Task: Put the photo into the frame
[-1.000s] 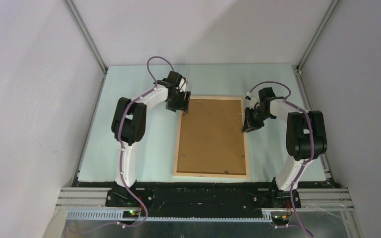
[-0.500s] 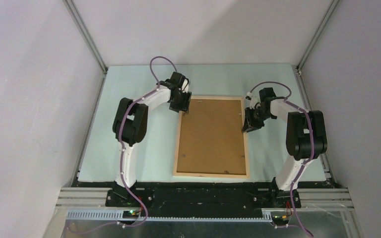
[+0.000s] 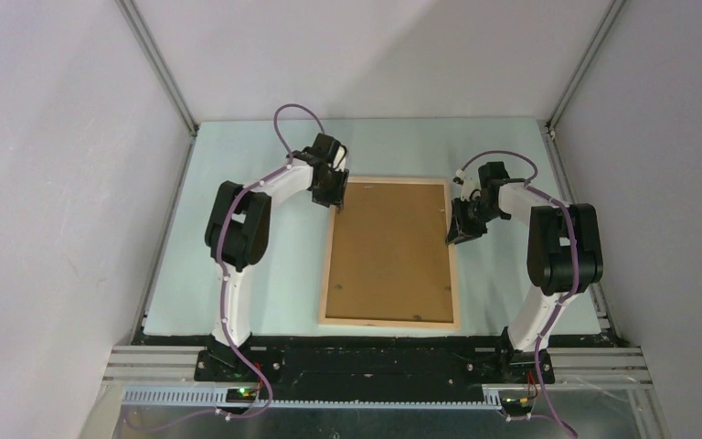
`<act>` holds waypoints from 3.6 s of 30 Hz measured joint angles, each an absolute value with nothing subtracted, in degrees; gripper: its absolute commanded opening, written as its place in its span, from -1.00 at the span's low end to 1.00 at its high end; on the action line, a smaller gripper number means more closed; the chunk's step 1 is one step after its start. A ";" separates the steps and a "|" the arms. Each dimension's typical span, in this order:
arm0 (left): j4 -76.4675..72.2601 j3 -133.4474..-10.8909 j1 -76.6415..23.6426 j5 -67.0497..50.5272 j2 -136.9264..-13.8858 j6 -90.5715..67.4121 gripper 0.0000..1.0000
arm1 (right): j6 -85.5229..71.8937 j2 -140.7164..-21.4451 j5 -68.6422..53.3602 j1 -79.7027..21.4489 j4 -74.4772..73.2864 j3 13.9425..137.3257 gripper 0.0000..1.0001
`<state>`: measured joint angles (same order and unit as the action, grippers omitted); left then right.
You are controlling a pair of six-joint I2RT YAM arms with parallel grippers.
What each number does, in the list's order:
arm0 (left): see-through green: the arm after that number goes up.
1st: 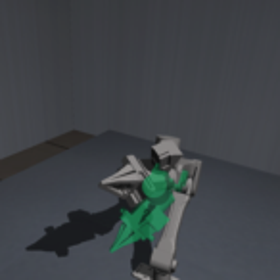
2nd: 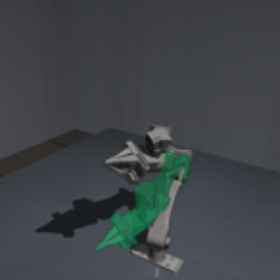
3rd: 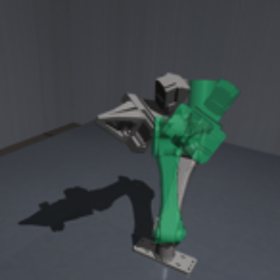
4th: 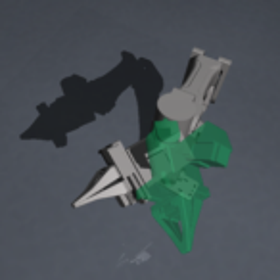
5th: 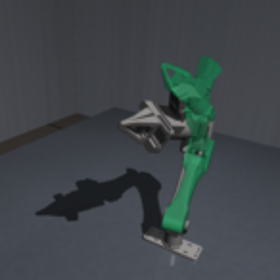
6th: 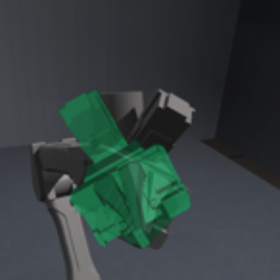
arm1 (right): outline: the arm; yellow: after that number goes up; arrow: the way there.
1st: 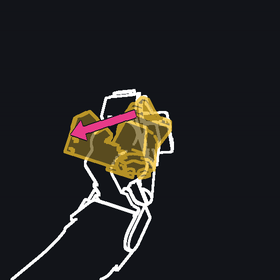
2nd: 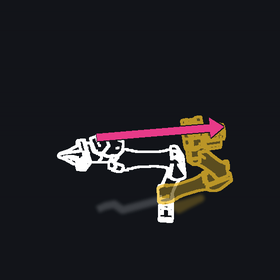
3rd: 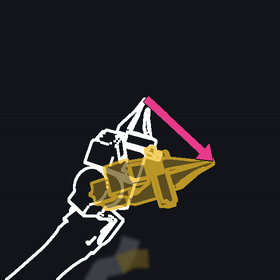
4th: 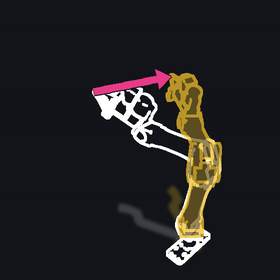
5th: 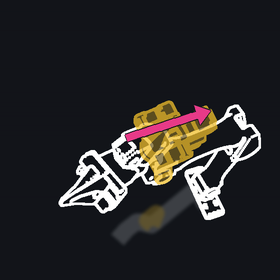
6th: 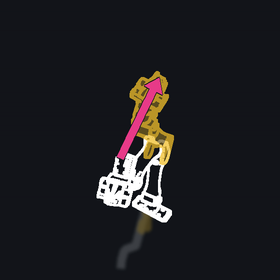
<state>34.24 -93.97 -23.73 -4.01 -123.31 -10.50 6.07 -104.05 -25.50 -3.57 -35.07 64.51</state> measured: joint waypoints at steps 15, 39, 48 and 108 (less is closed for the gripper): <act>34.11 -92.92 -23.68 -3.07 -122.41 -10.31 -0.42 | 6.07 -104.36 -26.44 -3.09 -35.07 64.51 -1.00; 33.80 -92.51 -23.62 -2.98 -122.13 -9.52 0.07 | 6.07 -104.57 -27.38 -2.59 -35.07 64.51 -1.00; 34.83 -91.05 -23.51 -1.76 -120.81 -7.20 0.59 | 5.78 -104.57 -27.38 -2.61 -35.03 64.51 -1.00; 37.89 -68.03 -29.95 -10.24 -103.94 2.57 0.91 | -10.98 -108.22 -34.33 3.07 -27.88 64.64 -1.00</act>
